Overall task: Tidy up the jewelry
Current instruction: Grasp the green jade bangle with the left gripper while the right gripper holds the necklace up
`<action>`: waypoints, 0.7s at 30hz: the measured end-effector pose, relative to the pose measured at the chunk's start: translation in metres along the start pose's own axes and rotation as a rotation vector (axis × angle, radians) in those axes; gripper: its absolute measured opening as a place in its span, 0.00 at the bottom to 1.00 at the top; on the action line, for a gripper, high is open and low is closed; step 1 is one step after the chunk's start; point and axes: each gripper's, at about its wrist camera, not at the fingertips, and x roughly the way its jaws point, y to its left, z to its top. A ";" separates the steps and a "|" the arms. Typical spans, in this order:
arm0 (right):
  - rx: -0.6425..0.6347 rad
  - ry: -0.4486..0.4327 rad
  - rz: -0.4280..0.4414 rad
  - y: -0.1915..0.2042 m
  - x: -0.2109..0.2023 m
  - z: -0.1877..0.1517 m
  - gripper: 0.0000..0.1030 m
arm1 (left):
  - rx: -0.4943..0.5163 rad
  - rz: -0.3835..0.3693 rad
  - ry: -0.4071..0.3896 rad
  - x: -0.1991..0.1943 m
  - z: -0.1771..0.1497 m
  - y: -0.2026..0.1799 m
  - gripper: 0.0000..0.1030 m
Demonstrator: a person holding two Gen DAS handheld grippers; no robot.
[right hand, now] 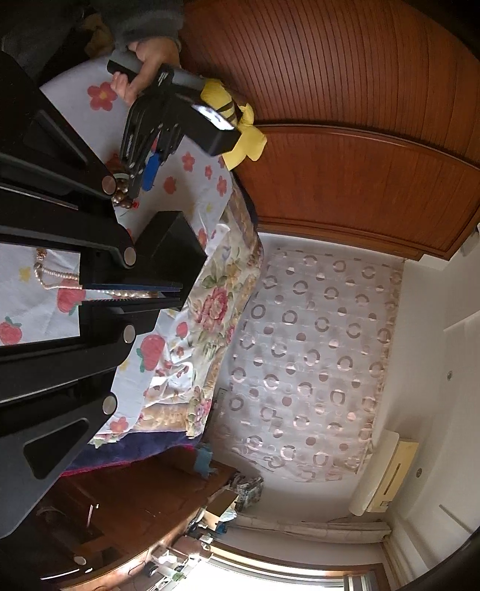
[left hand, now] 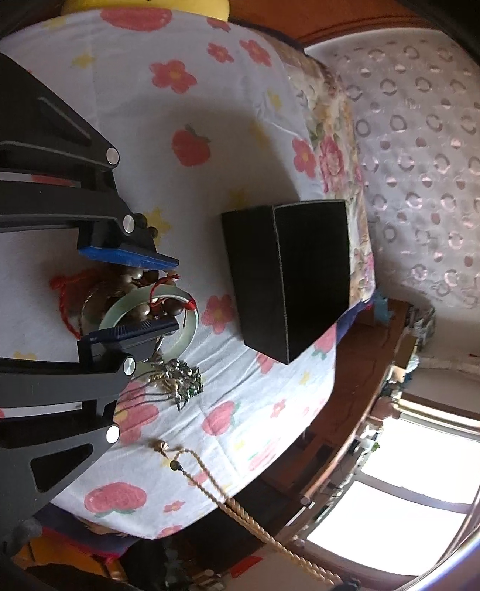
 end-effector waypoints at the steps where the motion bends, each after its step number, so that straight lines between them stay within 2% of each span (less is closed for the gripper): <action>1: 0.001 0.000 0.001 0.000 0.000 0.000 0.04 | 0.004 0.001 0.008 0.003 0.001 0.000 0.25; 5: 0.002 0.003 0.004 0.000 0.000 0.002 0.04 | 0.000 0.003 0.033 0.014 0.004 0.004 0.24; 7: 0.003 0.007 0.007 0.001 0.002 0.003 0.04 | -0.005 -0.027 0.039 0.014 0.004 0.005 0.13; 10: 0.004 0.011 0.010 0.005 0.007 0.005 0.04 | 0.017 -0.014 0.027 0.009 0.004 0.002 0.09; 14: 0.007 0.009 0.009 0.006 0.010 0.005 0.04 | 0.044 0.002 -0.008 -0.002 0.004 -0.007 0.09; 21: 0.004 -0.008 0.003 0.009 0.015 0.013 0.04 | 0.065 0.032 -0.117 -0.034 0.010 -0.022 0.08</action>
